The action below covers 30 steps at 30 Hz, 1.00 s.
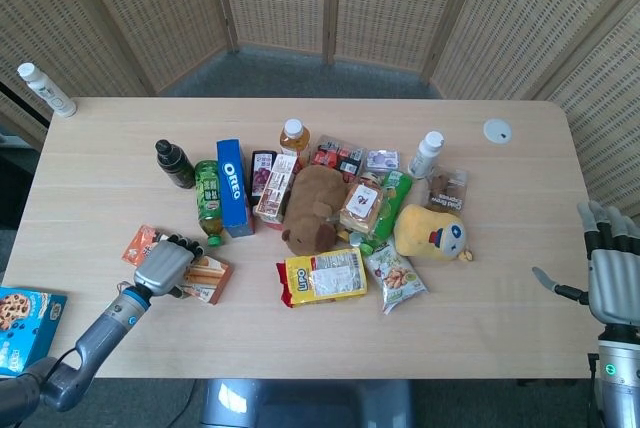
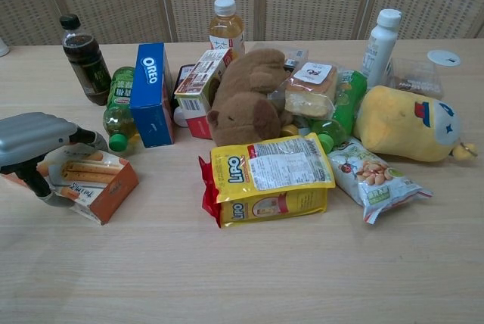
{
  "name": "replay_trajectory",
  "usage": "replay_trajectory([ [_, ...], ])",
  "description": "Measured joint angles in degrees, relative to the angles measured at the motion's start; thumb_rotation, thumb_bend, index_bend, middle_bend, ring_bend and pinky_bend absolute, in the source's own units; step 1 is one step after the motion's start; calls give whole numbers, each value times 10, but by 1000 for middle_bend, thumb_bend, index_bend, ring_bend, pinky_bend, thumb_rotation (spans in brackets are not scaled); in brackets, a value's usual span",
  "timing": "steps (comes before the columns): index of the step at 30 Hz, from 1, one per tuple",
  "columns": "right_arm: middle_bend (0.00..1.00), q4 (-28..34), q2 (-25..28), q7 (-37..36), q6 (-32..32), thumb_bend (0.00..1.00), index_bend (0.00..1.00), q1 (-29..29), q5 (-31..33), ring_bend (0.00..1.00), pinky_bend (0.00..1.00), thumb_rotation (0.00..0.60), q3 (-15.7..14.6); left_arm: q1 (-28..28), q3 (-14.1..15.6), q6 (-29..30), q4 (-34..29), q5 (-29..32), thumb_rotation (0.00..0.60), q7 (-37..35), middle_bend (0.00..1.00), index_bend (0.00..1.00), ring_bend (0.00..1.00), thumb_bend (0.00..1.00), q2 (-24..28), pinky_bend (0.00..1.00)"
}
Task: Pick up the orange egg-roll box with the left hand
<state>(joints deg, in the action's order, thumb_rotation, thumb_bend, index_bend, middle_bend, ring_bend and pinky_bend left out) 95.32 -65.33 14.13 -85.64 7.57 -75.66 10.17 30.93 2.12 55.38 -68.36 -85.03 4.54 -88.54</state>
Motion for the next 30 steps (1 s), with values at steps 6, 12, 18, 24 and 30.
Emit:
replay_trajectory([
  [6,27,-1,0,0,-1,0,0,1,-1,49,0,354,1,4,-16,17,-7,0,600,-21,617,566,852,238,7,881],
  [12,27,-7,-4,-6,3,0,0,2,-2,49,0,352,0,9,-34,39,-49,-2,600,-28,627,577,852,236,43,880],
  [18,28,-17,-11,-16,7,0,0,5,-3,49,0,356,-1,15,-59,56,-120,3,600,-26,627,578,852,235,104,880],
  [24,27,-24,-15,-24,12,0,0,7,-6,49,0,354,-1,20,-97,69,-199,24,600,-24,622,577,852,231,182,881],
  [30,28,-33,-21,-35,15,0,0,9,-11,50,0,355,-3,21,-136,92,-267,47,600,-29,621,577,852,227,254,880],
])
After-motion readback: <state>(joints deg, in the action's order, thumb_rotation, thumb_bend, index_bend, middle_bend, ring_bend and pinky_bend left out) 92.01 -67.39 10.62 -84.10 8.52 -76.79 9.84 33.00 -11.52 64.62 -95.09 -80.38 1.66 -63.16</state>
